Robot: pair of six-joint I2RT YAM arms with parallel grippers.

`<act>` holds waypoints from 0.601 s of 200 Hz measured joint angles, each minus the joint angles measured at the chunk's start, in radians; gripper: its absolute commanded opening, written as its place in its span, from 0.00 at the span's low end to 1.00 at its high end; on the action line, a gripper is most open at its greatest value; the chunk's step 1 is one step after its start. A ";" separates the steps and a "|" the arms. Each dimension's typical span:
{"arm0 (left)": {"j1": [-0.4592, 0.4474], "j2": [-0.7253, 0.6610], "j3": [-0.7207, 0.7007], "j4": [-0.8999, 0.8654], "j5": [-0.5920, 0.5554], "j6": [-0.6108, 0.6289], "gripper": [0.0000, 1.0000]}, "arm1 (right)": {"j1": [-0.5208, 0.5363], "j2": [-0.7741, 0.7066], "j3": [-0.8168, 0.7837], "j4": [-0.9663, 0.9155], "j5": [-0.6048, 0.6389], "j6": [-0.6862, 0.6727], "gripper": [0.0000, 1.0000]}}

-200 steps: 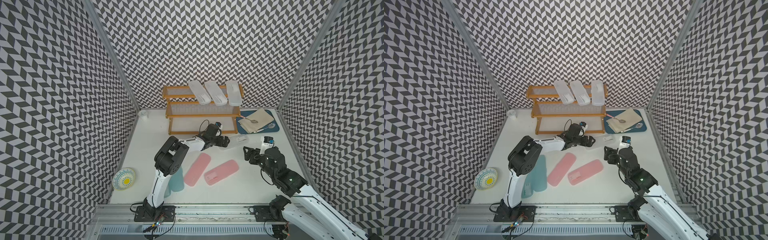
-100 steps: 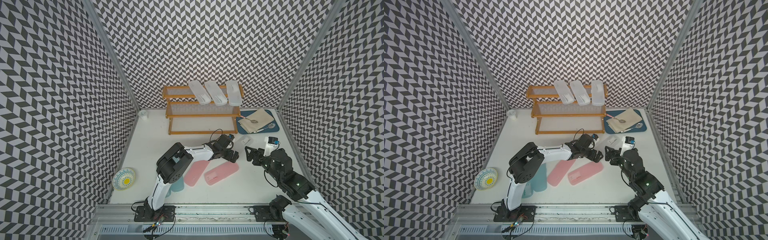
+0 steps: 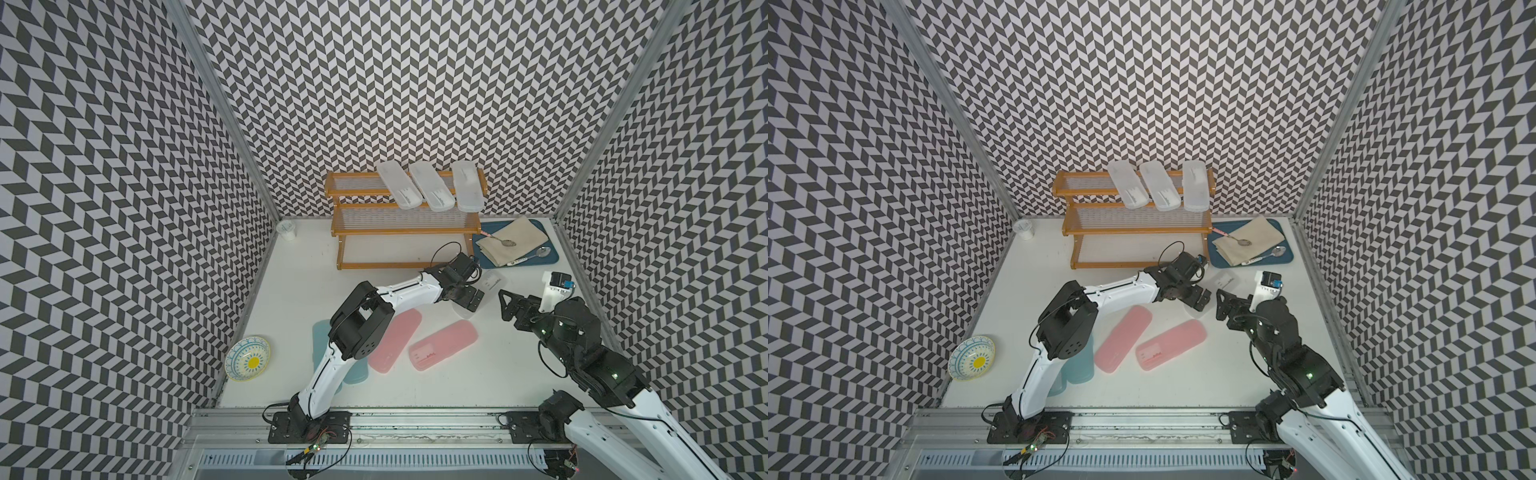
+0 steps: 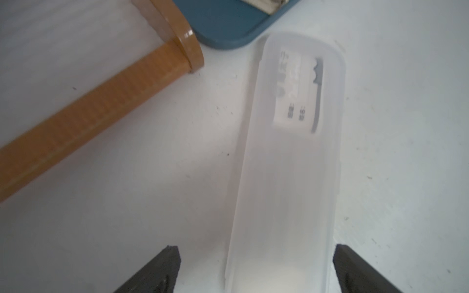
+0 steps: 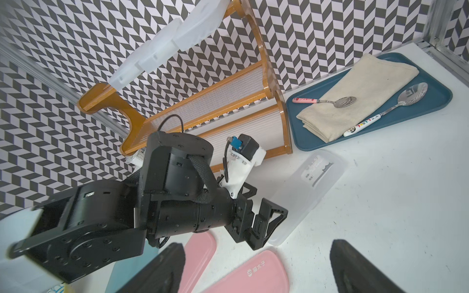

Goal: Place the pencil cases on the shelf according to color
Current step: Pick up the pencil case from the center of the board.

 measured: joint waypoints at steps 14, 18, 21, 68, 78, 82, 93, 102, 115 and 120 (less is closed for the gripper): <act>-0.009 0.004 -0.002 -0.024 -0.005 0.014 1.00 | 0.000 -0.011 0.000 -0.014 0.002 0.003 0.95; -0.011 0.004 -0.002 -0.029 -0.007 0.018 1.00 | 0.000 -0.014 0.000 -0.015 0.002 0.003 0.95; -0.013 0.004 -0.003 -0.032 -0.008 0.022 1.00 | 0.000 -0.016 0.000 -0.018 0.002 0.004 0.95; -0.039 0.005 -0.003 -0.040 -0.021 0.045 1.00 | 0.000 -0.026 0.000 -0.021 0.002 0.010 0.95; -0.041 0.005 -0.003 -0.040 -0.021 0.049 1.00 | 0.000 -0.026 0.000 -0.021 0.002 0.010 0.96; -0.043 0.006 -0.003 -0.040 -0.021 0.051 1.00 | 0.000 -0.026 0.000 -0.021 0.002 0.010 0.96; -0.045 0.008 -0.003 -0.040 -0.021 0.052 1.00 | 0.000 -0.027 0.000 -0.021 0.002 0.010 0.96; -0.047 0.013 -0.003 -0.040 -0.022 0.053 1.00 | 0.000 -0.027 0.000 -0.021 0.002 0.010 0.96; -0.047 0.023 -0.003 -0.041 -0.023 0.055 1.00 | 0.000 -0.027 0.000 -0.021 0.002 0.010 0.96; -0.047 0.027 -0.003 -0.041 -0.024 0.055 0.99 | 0.000 -0.027 0.000 -0.021 0.002 0.010 0.96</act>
